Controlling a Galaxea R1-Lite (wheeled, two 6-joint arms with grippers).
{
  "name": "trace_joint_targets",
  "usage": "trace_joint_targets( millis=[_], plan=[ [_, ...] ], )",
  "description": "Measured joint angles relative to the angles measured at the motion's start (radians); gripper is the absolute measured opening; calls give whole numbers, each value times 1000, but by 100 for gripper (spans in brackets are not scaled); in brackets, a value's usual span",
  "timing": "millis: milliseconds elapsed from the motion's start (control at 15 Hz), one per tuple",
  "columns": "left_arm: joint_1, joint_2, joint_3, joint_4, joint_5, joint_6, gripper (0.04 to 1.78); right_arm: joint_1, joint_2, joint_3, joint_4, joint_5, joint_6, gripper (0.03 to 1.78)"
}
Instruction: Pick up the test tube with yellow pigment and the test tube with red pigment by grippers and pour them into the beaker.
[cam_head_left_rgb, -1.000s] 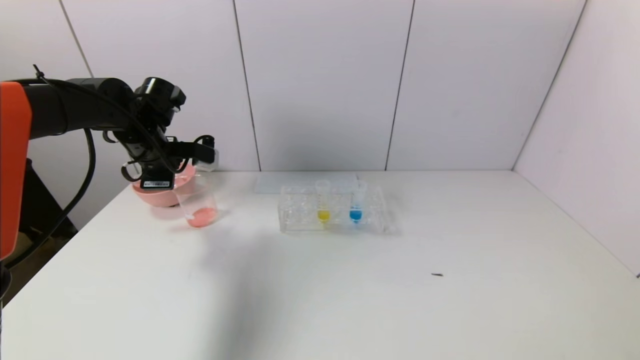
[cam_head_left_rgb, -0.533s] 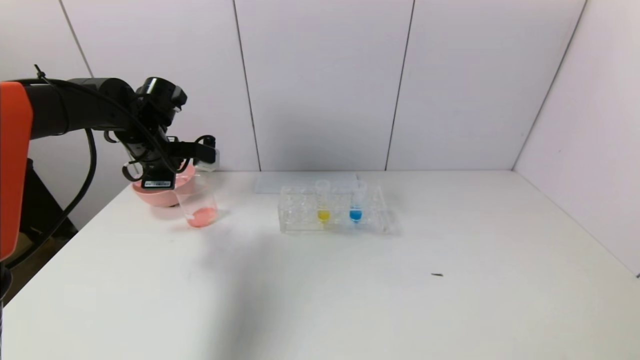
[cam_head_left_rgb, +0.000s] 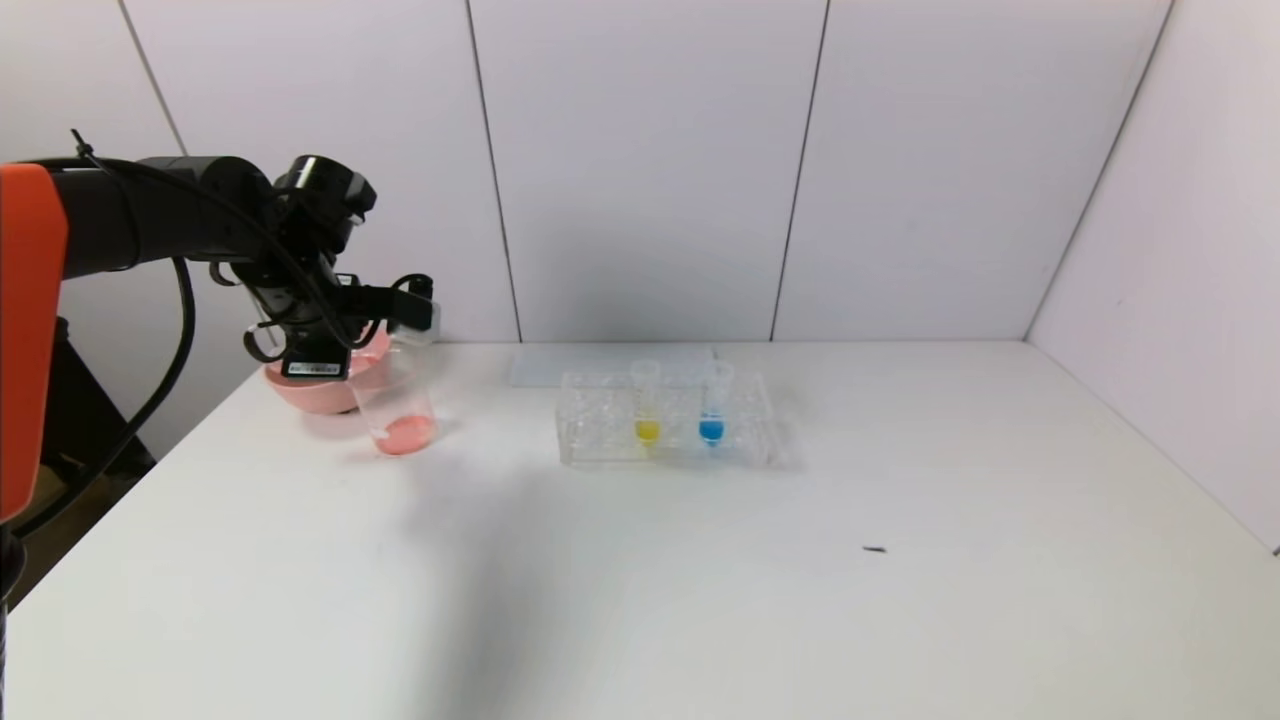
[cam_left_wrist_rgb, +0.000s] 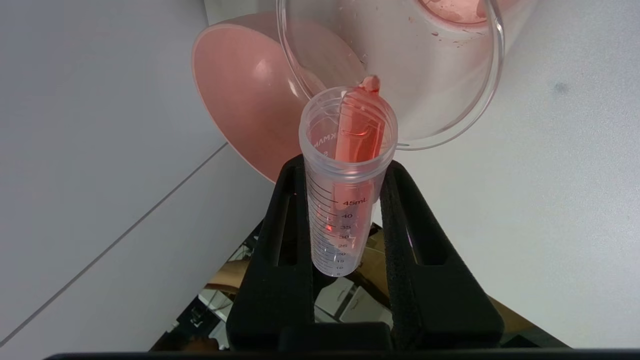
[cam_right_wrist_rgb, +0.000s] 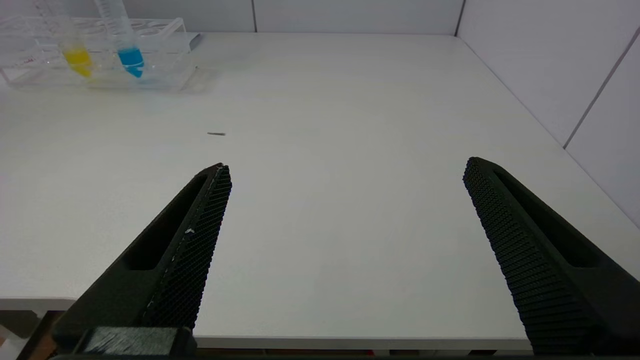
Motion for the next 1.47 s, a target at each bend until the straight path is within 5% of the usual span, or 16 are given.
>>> trace_joint_targets(
  millis=[1467],
  plan=[
    [-4,1,0,5,51,11,43,0,0,0,0,0,0,170]
  ],
)
